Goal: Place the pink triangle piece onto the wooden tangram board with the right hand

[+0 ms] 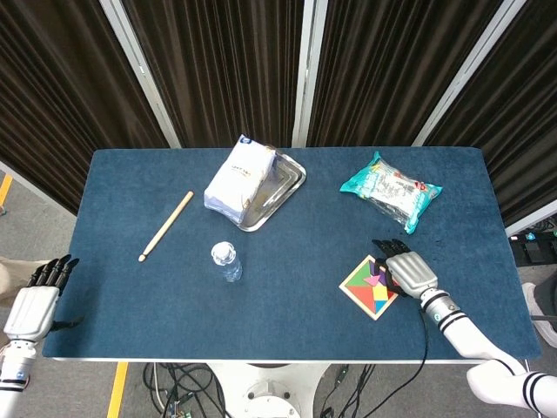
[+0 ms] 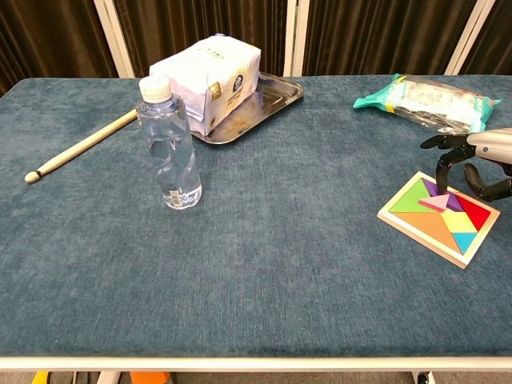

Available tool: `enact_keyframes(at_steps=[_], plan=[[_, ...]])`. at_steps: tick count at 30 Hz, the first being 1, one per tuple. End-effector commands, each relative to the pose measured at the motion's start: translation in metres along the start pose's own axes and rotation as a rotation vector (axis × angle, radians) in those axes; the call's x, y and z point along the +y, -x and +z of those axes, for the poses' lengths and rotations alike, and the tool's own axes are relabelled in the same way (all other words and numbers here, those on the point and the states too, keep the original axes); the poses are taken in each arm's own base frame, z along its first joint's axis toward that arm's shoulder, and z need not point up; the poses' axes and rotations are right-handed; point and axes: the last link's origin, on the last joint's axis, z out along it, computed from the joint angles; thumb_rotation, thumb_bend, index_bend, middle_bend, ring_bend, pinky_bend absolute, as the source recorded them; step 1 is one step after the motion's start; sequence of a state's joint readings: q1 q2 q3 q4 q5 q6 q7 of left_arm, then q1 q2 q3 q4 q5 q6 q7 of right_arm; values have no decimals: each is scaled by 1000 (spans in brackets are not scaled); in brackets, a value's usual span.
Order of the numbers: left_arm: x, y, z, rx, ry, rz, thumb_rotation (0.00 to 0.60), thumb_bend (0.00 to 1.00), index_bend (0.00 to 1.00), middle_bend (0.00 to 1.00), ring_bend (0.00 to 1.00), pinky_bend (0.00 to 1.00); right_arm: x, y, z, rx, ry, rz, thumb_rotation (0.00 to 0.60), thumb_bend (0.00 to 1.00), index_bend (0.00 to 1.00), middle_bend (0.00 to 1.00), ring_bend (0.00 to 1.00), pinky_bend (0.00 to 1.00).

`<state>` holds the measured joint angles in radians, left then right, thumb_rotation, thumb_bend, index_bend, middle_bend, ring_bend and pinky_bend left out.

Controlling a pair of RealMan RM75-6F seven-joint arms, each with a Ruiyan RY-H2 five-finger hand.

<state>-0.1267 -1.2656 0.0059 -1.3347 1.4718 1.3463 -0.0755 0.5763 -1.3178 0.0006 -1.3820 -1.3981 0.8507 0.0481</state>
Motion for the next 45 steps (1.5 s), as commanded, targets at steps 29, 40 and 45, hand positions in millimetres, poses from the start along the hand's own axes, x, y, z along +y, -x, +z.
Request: enact_keyframes(at_steps=[29, 40, 45], plan=[[-2, -1, 0, 7, -7, -3, 600, 0, 45, 0, 0, 102, 1, 3, -4, -3, 0, -11, 521, 870, 491, 19, 0, 0], [-2, -1, 0, 7, -8, -3, 600, 0, 45, 0, 0, 102, 1, 6, -7, -11, -2, -12, 529, 870, 504, 20, 0, 0], [-3, -1, 0, 8, -8, -3, 600, 0, 45, 0, 0, 102, -1, 6, -8, -8, -9, -13, 531, 870, 510, 21, 0, 0]])
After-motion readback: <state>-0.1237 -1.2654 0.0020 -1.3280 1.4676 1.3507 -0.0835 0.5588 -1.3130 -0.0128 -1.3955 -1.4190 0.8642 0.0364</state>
